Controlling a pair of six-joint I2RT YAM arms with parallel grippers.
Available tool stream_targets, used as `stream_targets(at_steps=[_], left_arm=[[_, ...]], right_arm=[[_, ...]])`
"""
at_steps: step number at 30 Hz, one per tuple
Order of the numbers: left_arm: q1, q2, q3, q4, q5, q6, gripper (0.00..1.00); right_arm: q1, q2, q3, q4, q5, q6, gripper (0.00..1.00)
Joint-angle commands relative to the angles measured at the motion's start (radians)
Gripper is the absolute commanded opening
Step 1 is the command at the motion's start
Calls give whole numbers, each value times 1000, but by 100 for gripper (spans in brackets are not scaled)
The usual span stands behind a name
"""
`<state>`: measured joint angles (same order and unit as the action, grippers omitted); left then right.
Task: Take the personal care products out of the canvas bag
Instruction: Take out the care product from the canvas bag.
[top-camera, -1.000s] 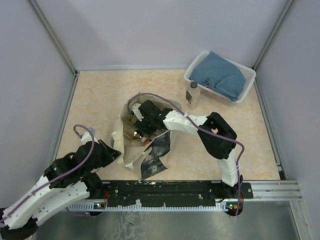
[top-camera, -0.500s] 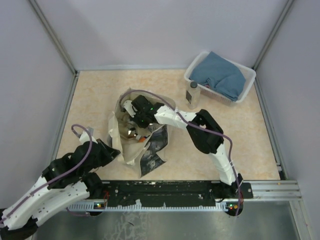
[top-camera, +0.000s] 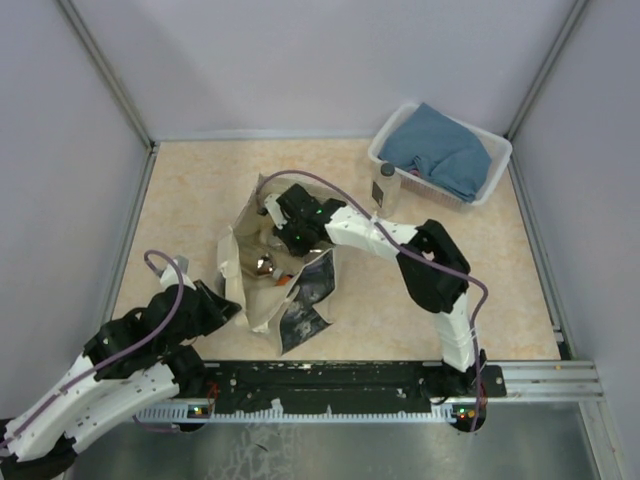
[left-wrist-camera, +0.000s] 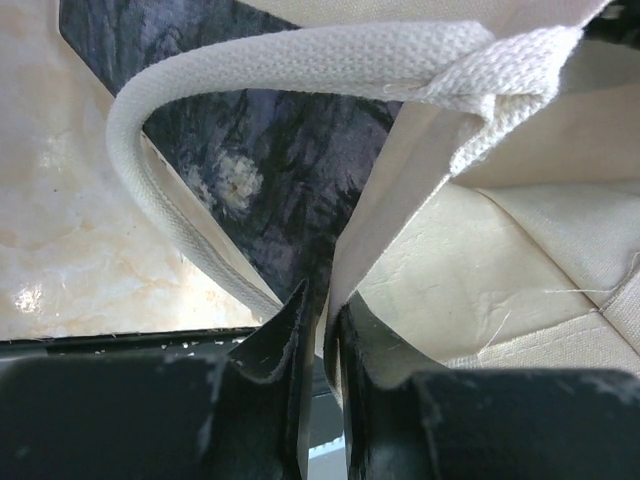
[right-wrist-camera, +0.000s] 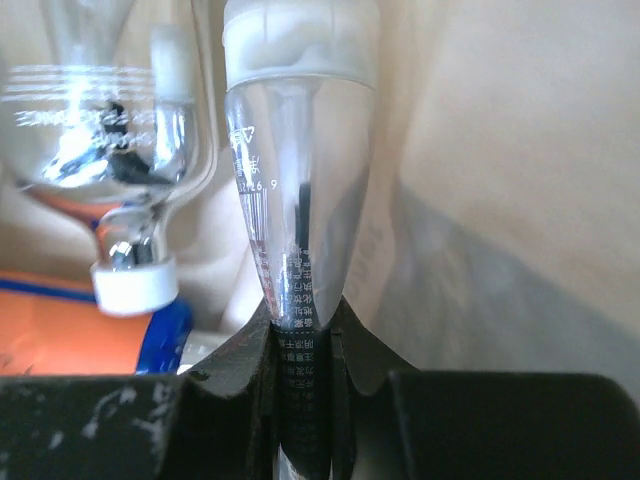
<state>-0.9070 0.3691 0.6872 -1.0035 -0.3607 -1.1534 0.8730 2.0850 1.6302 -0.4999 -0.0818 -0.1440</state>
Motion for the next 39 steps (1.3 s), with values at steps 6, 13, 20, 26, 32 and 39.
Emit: stream_targets(at_steps=[6, 13, 20, 26, 32, 39], left_arm=[[2, -9, -24, -26, 30, 39, 20], [1, -27, -26, -41, 25, 32, 20], [1, -38, -35, -38, 25, 31, 20], [2, -33, -28, -16, 34, 47, 20], [1, -25, 63, 81, 17, 151, 20], [1, 22, 178, 307, 50, 262, 26]], right_arm=[[-48, -303, 131, -48, -77, 175, 0], [-48, -332, 280, -185, -38, 127, 0], [-59, -331, 471, -349, 74, 77, 0], [-90, -378, 498, -348, 68, 142, 0], [-105, -423, 438, -263, -9, 245, 0], [-106, -522, 338, -109, -126, 348, 0]])
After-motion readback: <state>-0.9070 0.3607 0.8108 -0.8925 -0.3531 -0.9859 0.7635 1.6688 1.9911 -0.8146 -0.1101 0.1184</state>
